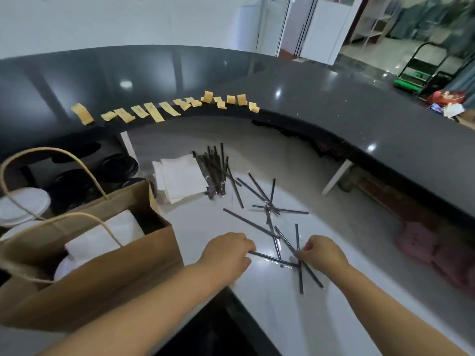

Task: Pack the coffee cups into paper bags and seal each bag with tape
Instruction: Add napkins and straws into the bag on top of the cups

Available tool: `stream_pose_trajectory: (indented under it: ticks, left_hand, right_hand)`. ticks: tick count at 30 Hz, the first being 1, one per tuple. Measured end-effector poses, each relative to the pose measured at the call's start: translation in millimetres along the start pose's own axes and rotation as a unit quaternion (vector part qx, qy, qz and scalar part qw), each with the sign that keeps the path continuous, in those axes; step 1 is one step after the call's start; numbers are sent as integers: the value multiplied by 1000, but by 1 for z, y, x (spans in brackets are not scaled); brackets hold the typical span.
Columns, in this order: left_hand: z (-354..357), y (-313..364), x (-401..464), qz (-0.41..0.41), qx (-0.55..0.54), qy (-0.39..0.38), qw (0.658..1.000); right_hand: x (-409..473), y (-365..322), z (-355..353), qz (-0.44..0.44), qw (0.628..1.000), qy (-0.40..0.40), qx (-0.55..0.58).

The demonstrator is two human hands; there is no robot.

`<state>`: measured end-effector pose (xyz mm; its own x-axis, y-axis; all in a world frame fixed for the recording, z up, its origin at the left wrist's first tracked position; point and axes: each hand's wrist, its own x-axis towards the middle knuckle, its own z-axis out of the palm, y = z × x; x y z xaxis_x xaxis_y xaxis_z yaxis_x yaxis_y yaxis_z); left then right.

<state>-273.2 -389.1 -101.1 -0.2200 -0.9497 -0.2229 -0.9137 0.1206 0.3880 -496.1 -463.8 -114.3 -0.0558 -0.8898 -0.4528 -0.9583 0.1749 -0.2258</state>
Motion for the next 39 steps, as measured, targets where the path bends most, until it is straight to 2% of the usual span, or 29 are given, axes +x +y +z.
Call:
stream_pose_trajectory:
  ticks: [6, 9, 14, 15, 18, 20, 26, 29, 32, 35, 39]
  left_hand:
    - [34, 3, 43, 29, 53, 4, 998]
    - [41, 2, 56, 51, 61, 31, 996]
    - [38, -6, 62, 98, 96, 1, 990]
    - [37, -9, 62, 94, 93, 21, 991]
    - [40, -21, 67, 58, 26, 53, 997]
    - [39, -23, 78, 6, -11, 93, 996]
    - [32, -21, 104, -66, 7, 107, 992]
    - [33, -26, 106, -66, 13, 116, 991]
    - [33, -31, 107, -88, -4, 144, 986]
    - [29, -35, 108, -176, -89, 198, 960]
    - [16, -35, 124, -248, -190, 256, 915]
  right_hand:
    - [13, 2, 7, 33, 999, -1, -35]
    - [22, 4, 7, 35, 998, -4, -52]
    - [29, 11, 2, -50, 993, 3, -105]
    - [31, 12, -3, -69, 992, 13, -109]
    - [47, 13, -20, -114, 990, 52, -61]
    - [63, 6, -27, -134, 989, 55, -20]
    - [110, -26, -21, -174, 983, 62, -21]
    - [120, -32, -15, -163, 984, 66, -35]
    - [129, -42, -12, -146, 989, 40, -2]
    - [129, -54, -6, -119, 990, 13, 71]
    - [120, -71, 4, -129, 989, 29, 63]
